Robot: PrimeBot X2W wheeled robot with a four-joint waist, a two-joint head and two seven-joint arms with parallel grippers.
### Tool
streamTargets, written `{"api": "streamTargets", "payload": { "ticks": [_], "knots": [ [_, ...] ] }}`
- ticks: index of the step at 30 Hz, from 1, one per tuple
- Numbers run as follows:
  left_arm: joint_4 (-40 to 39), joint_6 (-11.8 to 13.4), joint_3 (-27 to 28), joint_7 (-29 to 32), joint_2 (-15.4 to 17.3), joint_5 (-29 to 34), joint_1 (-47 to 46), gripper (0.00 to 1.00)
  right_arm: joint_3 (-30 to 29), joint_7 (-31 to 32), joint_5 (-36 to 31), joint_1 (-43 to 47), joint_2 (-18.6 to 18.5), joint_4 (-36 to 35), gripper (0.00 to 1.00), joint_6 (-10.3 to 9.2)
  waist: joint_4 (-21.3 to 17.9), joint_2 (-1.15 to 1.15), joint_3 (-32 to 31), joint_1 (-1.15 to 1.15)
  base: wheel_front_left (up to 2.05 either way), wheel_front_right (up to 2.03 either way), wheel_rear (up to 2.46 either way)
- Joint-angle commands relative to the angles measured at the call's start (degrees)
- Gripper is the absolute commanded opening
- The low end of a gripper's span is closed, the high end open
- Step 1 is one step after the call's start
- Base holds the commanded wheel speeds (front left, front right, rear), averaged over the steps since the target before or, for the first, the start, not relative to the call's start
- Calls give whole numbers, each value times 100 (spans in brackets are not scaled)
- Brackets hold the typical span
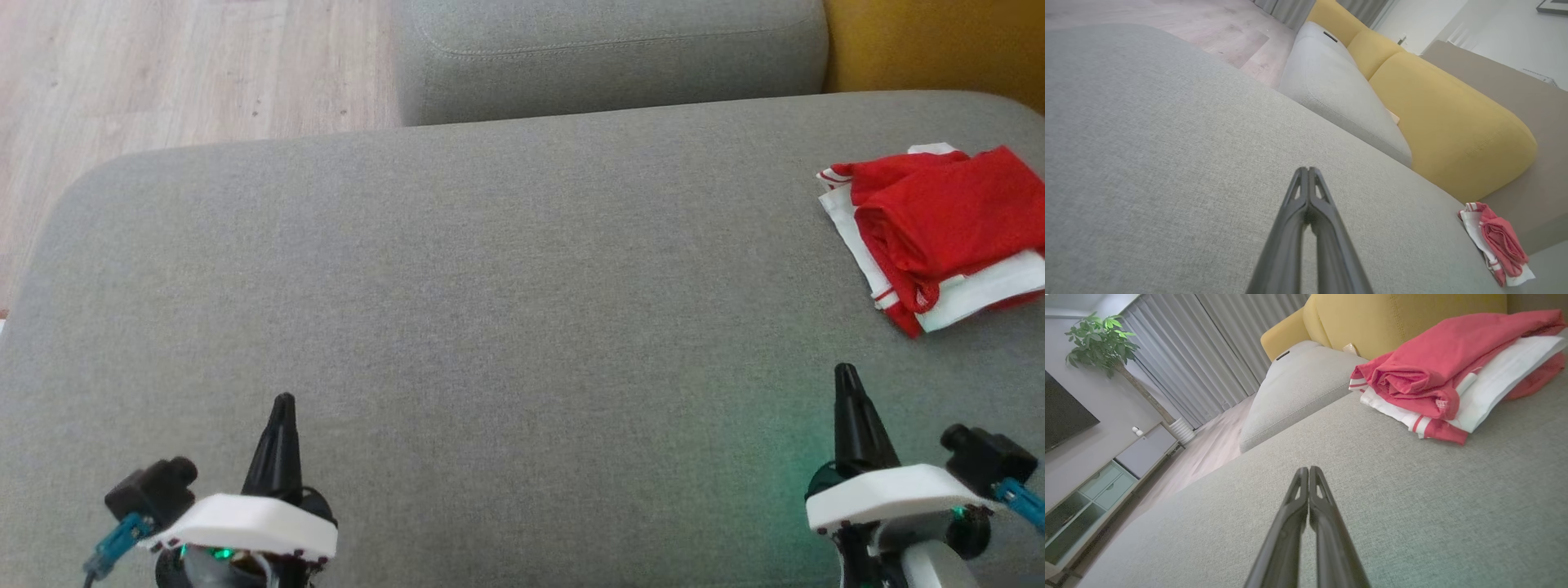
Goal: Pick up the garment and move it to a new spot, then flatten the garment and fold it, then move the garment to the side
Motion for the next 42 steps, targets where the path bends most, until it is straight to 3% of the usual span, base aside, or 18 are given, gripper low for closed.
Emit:
{"api": "streamTargets", "payload": {
  "ticks": [1,42],
  "knots": [
    [-174,-64,114,26,51,-130,-344,0,-16,43,152,-305,-31,-216,0,-1,1,0,0,0,0,0,0],
    [-28,-293,584,697,87,-2581,-591,0,-328,717,2821,-388,-44,-380,0,-3,41,0,-8,0,0,0,0]
  ]
}}
